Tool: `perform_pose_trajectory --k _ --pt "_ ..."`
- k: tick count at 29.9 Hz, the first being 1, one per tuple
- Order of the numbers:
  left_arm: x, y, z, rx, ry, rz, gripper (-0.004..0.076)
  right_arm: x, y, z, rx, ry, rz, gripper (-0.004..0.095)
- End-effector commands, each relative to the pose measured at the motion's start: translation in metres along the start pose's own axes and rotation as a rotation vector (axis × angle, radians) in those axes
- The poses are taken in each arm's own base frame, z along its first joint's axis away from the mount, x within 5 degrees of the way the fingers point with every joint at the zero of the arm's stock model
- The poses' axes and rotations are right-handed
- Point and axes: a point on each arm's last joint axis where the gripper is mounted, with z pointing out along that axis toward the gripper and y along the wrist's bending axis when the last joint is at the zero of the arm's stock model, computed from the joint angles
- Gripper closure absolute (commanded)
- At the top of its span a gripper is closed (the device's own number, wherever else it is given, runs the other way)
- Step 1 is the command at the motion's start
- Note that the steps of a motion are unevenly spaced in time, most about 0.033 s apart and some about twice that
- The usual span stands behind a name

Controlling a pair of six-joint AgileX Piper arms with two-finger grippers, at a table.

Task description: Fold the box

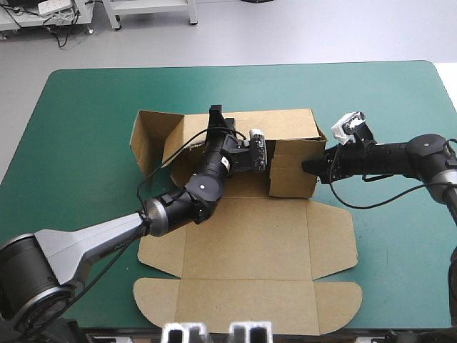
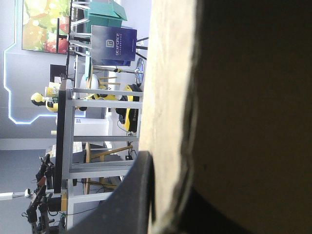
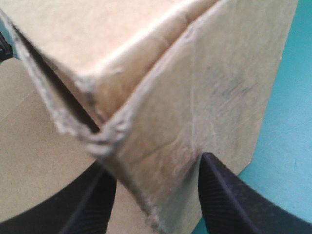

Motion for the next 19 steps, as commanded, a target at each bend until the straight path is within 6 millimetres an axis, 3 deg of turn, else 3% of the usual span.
perform_pose_trajectory --k 1,5,7,11,19 --pt "-0.003 0.009 -0.009 0.010 -0.042 -0.081 0.0734 -0.018 0.002 -0.001 0.020 -0.106 0.006 0.0428" --pt "-0.004 0.012 -0.010 -0.013 -0.054 -0.068 0.0734 -0.015 -0.004 0.008 0.031 -0.099 0.015 0.0482" --pt "-0.004 0.014 -0.010 -0.031 -0.062 -0.078 0.0734 -0.015 -0.008 0.010 0.041 -0.113 0.039 0.0602" --pt "-0.006 0.017 -0.010 -0.066 -0.085 -0.039 0.0734 -0.018 -0.010 0.010 0.066 -0.149 0.068 0.0936" --pt "-0.006 0.013 -0.005 -0.073 -0.072 0.017 0.0733 -0.019 -0.011 0.010 0.070 -0.155 0.090 0.0911"
